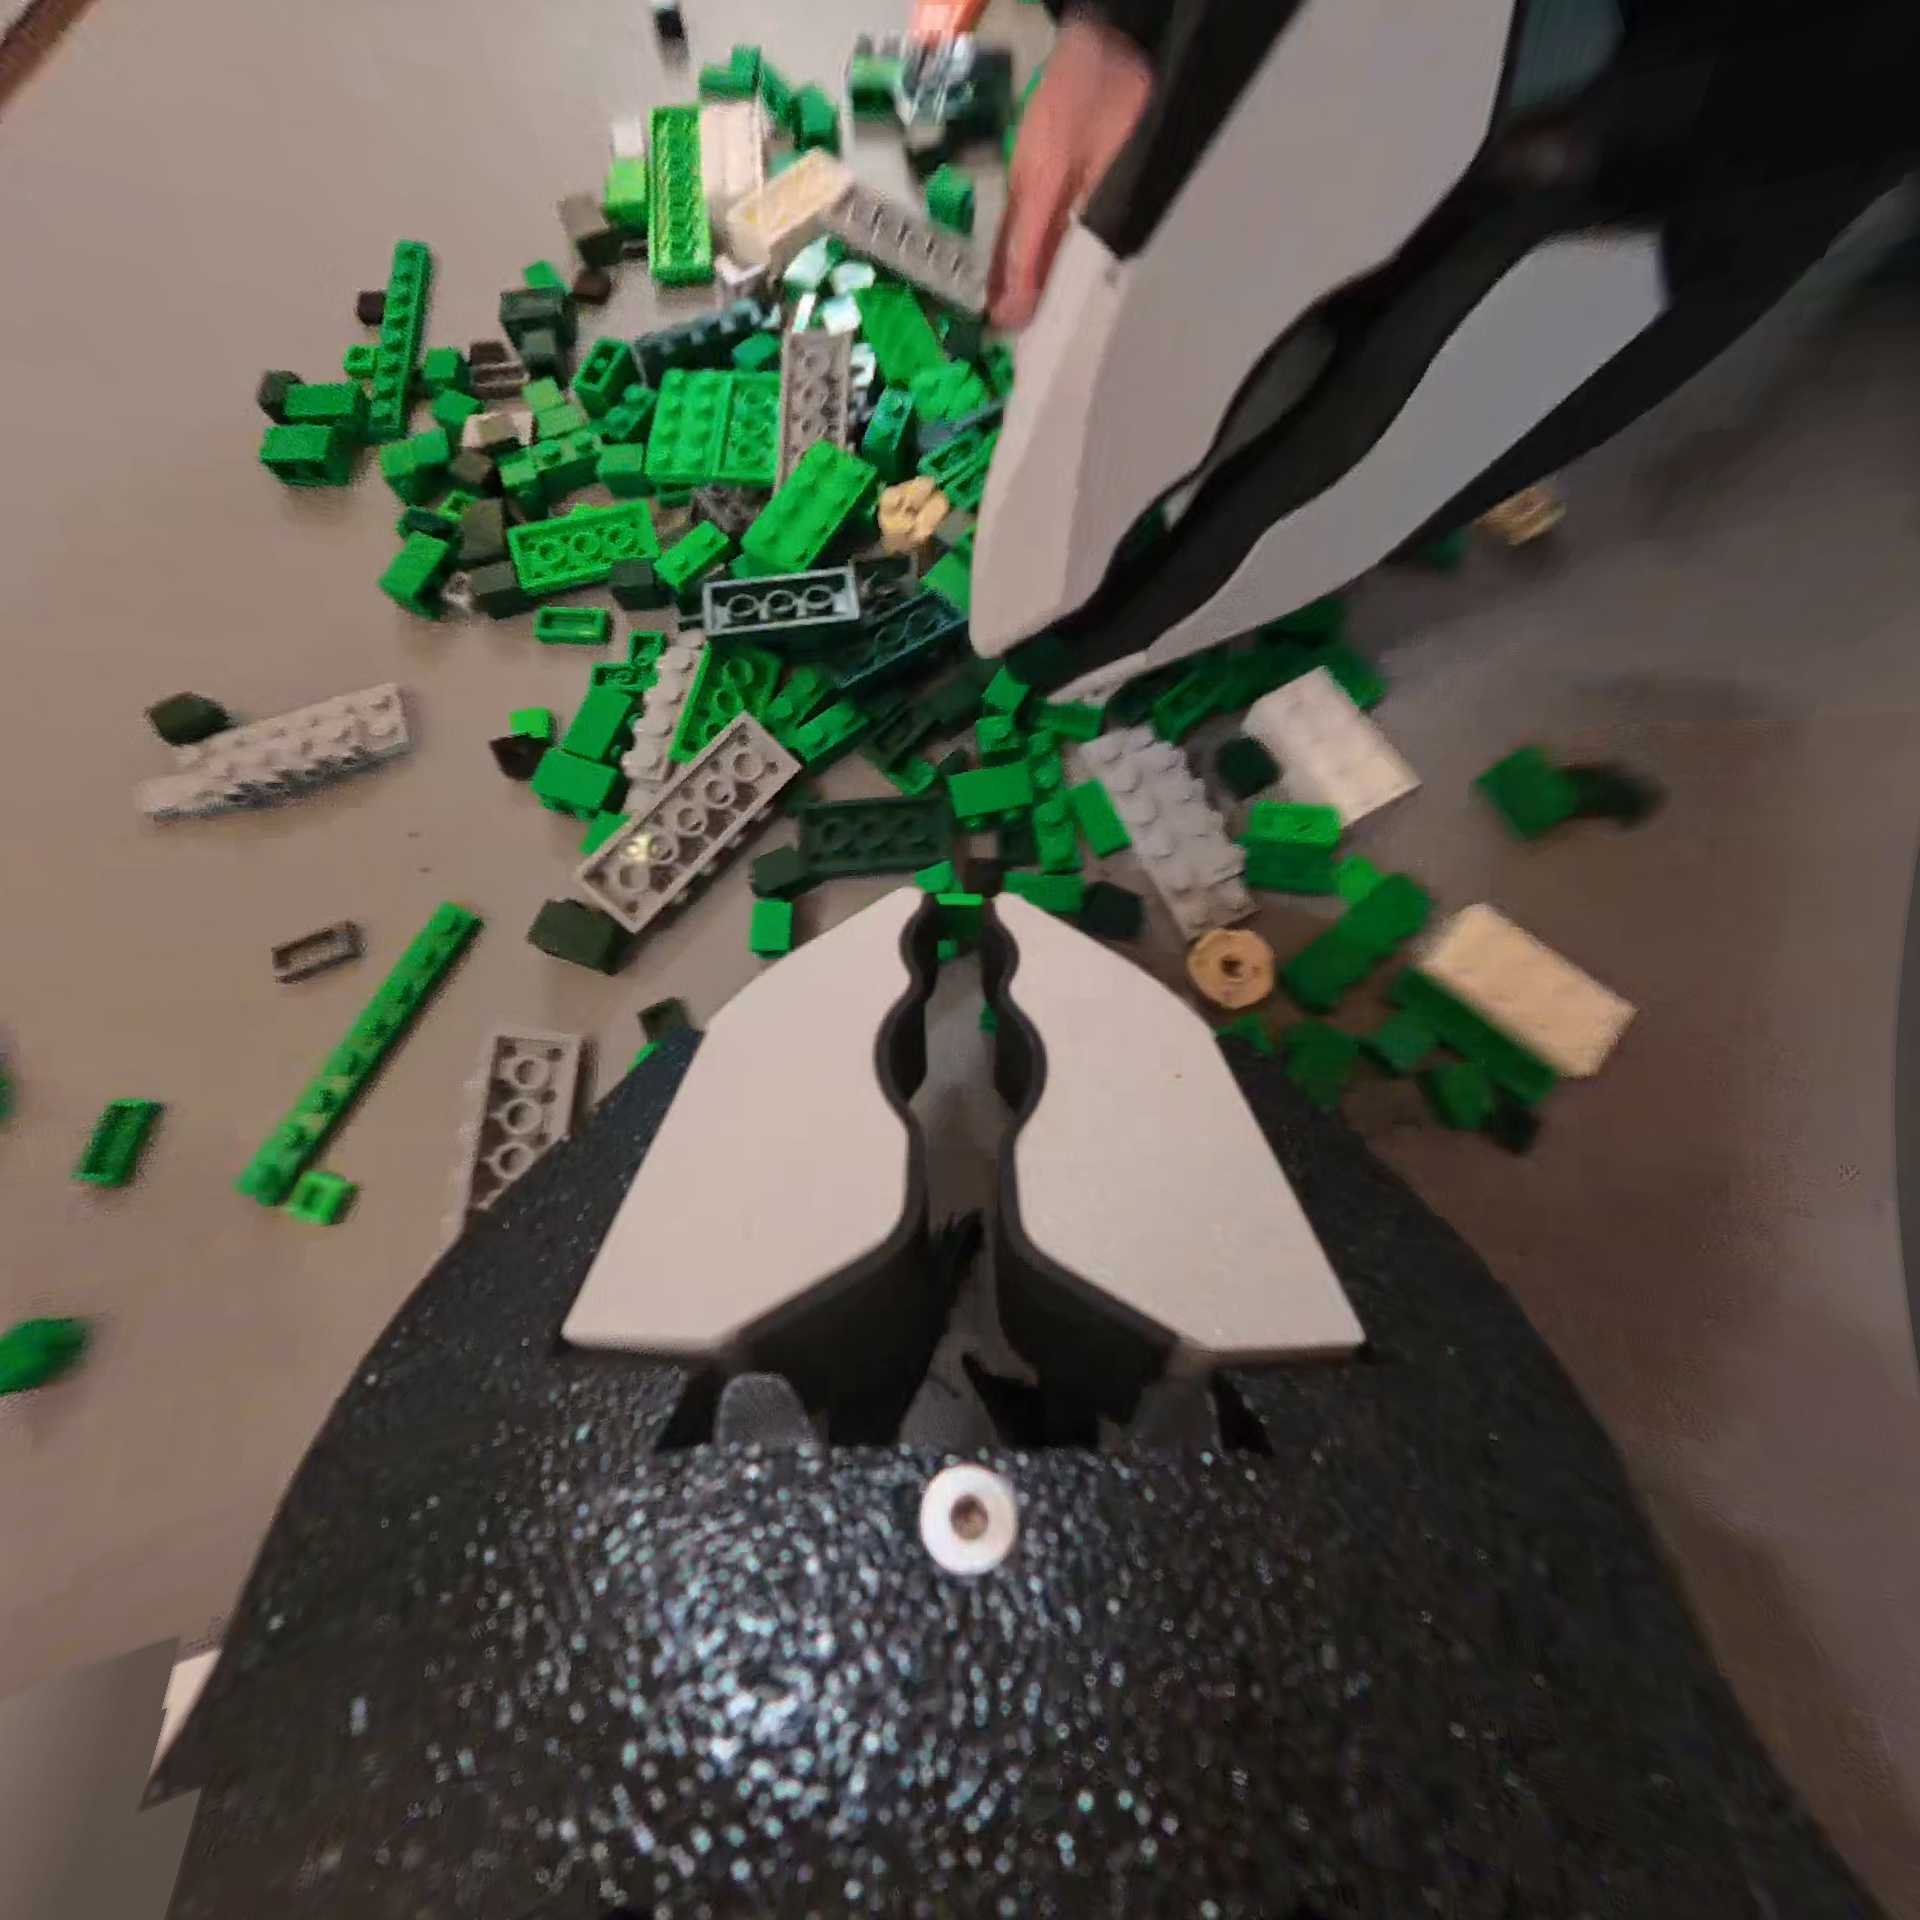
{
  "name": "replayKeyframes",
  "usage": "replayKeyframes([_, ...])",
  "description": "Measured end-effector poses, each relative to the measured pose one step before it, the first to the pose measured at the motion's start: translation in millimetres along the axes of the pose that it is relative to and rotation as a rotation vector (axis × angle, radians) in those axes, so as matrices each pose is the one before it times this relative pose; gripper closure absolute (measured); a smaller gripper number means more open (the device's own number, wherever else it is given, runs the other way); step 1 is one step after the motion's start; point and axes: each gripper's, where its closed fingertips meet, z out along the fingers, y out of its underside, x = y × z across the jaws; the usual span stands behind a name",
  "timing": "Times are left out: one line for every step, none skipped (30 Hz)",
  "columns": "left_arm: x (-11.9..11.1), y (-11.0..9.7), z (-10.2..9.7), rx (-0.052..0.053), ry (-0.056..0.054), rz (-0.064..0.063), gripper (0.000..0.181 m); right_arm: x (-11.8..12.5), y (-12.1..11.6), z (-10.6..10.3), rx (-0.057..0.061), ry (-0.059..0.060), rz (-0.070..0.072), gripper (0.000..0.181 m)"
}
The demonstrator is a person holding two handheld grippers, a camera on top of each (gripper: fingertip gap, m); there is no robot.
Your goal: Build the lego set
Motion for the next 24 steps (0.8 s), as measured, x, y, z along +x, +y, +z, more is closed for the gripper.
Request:
replayKeyframes([-0.95,-0.21,3.48,-0.0204,-0.0416,0.0467,0.174,-0.96,1.94,0.86,-0.0207,-0.0125,0.0090,0.173])
replayKeyframes([2.02,-2.58,1.98,-0.0016,-0.0114,0.0289,0.173,-0.89,0.42,0.50,-0.0104,-0.0110,0.0129,0.173])
replayKeyframes([1.56,-2.60,0.99,-0.0026,-0.0070,0.0286,0.169,-0.75,0.75,0.64,-0.0123,-0.0083,0.0148,0.172])
replayKeyframes([-1.19,-1.22,0.40,-0.0071,-0.0220,0.0228,0.152,-1.26,1.88,1.06,-0.0188,-0.0123,0.0165,0.156])
replayKeyframes([-1.54,-0.58,0.25,-0.0094,-0.0167,0.0106,0.137,-1.60,1.93,1.29,-0.0173,-0.0162,0.0194,0.148])
replayKeyframes([-0.46,-0.71,0.35,-0.0022,-0.0049,0.0017,0.126,-1.30,0.96,1.06,-0.0050,-0.0136,0.0177,0.140])
replayKeyframes([-1.57,-0.58,0.32,0.0020,-0.0094,-0.0086,0.117,-0.42,0.09,0.32,0.0041,-0.0065,0.0118,0.135])
replayKeyframes([-1.09,0.48,0.71,-0.0018,-0.0051,-0.0039,0.108,0.38,-1.43,-0.91,0.0165,-0.0003,0.0052,0.136])
replayKeyframes([-0.11,1.95,0.81,-0.0105,0.0019,-0.0006,0.103,0.51,-1.22,-1.25,0.0124,-0.0011,0.0089,0.137])
replayKeyframes([-0.56,1.40,0.57,-0.0027,0.0002,-0.0034,0.101,1.32,-0.15,-1.14,0.0037,0.0020,0.0120,0.138])
replayKeyframes([-0.84,0.16,0.24,0.0082,0.0006,-0.0040,0.101,1.24,-0.95,-0.99,0.0129,0.0009,0.0104,0.138])
replayKeyframes([-0.50,0.58,0.02,0.0026,0.0027,0.0019,0.100,-0.41,-3.06,-1.10,0.0290,-0.0127,0.0175,0.137])
replayKeyframes([-3.47,0.85,-0.27,-0.0019,-0.0227,0.0091,0.095,-1.66,-5.23,-1.89,0.0448,-0.0241,0.0284,0.138])
replayKeyframes([-2.24,-0.25,-0.84,0.0046,-0.0217,0.0285,0.095,-2.52,-8.14,-3.06,0.0652,-0.0331,0.0293,0.140])
replayKeyframes([-0.63,-2.22,-1.41,0.0170,-0.0179,0.0363,0.095,-4.77,-9.82,-3.72,0.0720,-0.0442,0.0196,0.143])
replayKeyframes([-1.42,-3.35,-1.64,0.0214,-0.0262,0.0323,0.096,-5.93,-8.53,-2.77,0.0547,-0.0430,-0.0021,0.146])
replayKeyframes([0.19,-2.44,-1.20,0.0102,-0.0119,0.0298,0.097,-5.20,-5.64,-1.00,0.0268,-0.0266,-0.0268,0.148])
replayKeyframes([0.60,-1.85,-0.59,0.0051,-0.0054,0.0216,0.097,-4.64,-3.48,0.73,0.0048,-0.0164,-0.0338,0.148])
replayKeyframes([-0.07,-2.60,-0.52,0.0135,-0.0081,0.0117,0.097,-4.53,-3.37,1.87,0.0005,-0.0165,-0.0280,0.147])
replayKeyframes([0.73,-2.80,-0.65,0.0177,0.0017,0.0030,0.098,-3.82,-3.21,2.32,0.0016,-0.0133,-0.0248,0.145])
replayKeyframes([0.94,-2.49,-0.70,0.0163,0.0062,-0.0005,0.098,-3.82,-0.13,2.54,-0.0139,-0.0171,-0.0201,0.143])
replayKeyframes([-0.44,-2.57,-1.37,0.0173,-0.0028,0.0014,0.098,-3.97,4.48,2.76,-0.0354,-0.0224,-0.0149,0.142])
replayKeyframes([-0.75,-2.14,-2.04,0.0154,-0.0040,0.0051,0.098,-2.72,8.78,2.69,-0.0537,-0.0188,-0.0080,0.142])
replayKeyframes([-0.94,-0.78,-1.57,0.0078,-0.0038,0.0023,0.098,-0.13,11.50,2.16,-0.0665,-0.0078,0.0024,0.144])
